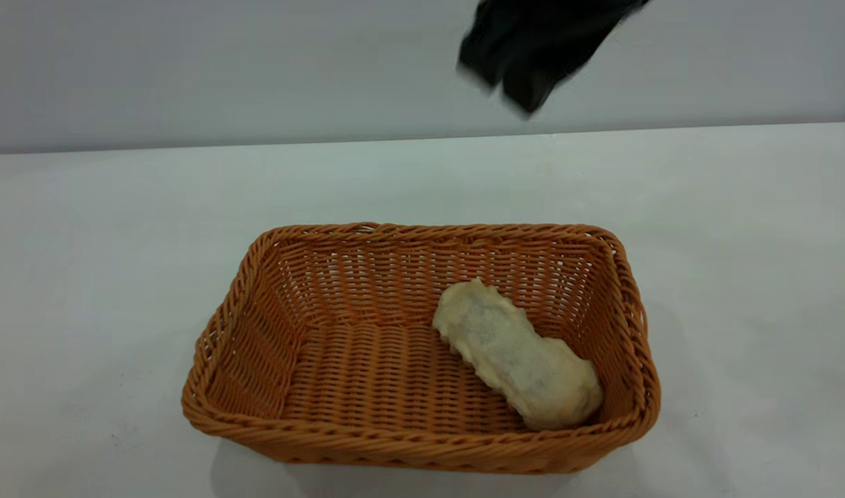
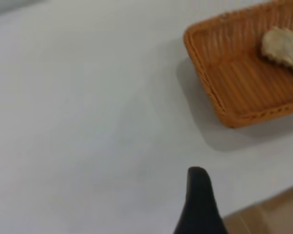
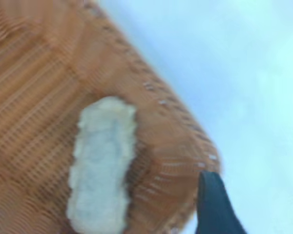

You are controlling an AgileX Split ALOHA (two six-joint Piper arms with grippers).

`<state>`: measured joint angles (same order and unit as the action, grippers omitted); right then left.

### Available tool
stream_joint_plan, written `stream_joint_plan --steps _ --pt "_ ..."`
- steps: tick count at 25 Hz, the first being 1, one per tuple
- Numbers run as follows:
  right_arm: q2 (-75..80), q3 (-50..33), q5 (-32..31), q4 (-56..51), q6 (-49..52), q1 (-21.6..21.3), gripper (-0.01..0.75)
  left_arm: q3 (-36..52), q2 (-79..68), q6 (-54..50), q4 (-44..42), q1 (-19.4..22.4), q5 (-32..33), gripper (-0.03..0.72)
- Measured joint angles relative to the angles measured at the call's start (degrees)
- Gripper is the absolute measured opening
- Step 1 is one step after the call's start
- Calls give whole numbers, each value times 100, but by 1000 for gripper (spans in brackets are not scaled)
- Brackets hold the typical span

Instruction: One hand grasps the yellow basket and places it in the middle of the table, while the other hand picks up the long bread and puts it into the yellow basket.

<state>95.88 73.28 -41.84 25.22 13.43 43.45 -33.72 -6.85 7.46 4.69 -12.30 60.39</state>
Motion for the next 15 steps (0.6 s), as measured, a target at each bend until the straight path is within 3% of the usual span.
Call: stream_joint_plan --steps 15 --pt "-2416 -30 -1306 109 180 0 460 414 813 -566 -572 0 552 584"
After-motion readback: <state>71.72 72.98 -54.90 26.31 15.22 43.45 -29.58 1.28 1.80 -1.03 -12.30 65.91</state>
